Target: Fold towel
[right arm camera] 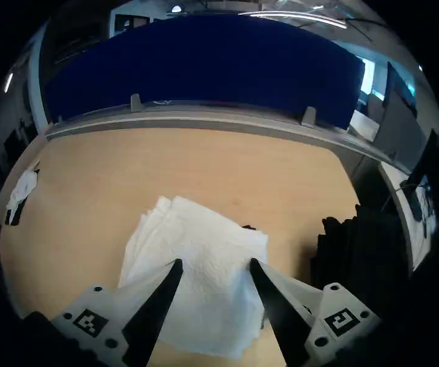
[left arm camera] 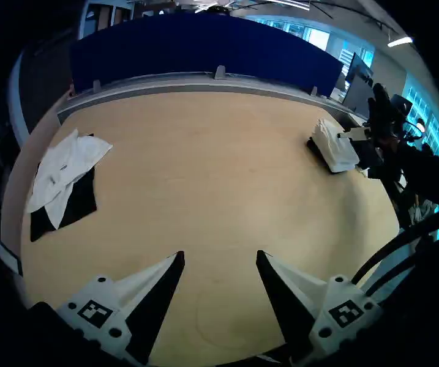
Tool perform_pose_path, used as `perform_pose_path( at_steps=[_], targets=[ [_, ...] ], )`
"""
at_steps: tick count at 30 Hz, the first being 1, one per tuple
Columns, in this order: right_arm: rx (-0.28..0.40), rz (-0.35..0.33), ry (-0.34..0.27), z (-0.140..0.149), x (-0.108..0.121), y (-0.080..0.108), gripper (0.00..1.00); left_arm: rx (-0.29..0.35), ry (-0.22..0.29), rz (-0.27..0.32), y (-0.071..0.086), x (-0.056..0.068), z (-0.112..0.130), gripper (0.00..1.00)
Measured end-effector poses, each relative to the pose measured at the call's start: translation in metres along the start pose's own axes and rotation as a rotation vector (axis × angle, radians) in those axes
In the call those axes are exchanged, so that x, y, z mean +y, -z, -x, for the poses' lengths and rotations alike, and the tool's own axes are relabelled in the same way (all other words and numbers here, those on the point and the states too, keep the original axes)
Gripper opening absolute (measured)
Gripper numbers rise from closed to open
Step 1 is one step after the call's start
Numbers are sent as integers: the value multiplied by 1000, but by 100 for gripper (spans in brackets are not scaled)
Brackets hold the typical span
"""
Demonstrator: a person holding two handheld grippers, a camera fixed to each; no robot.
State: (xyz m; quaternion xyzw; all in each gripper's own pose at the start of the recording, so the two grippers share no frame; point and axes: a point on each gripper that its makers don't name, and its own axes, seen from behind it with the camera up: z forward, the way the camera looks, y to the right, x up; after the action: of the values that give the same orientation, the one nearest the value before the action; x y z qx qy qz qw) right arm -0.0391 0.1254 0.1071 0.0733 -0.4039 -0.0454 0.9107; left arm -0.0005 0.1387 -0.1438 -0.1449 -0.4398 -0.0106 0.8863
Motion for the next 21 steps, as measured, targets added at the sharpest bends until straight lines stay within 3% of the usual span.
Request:
perform_pose_path(
  at_steps=[9,21],
  targets=[
    [-22,-7,53,1,0,-14,86,-6,-2,1,-5,1,2,87],
    [-45,-16,44,14,0,-24,86,-10,-9,2,-6,2,4,87]
  ],
)
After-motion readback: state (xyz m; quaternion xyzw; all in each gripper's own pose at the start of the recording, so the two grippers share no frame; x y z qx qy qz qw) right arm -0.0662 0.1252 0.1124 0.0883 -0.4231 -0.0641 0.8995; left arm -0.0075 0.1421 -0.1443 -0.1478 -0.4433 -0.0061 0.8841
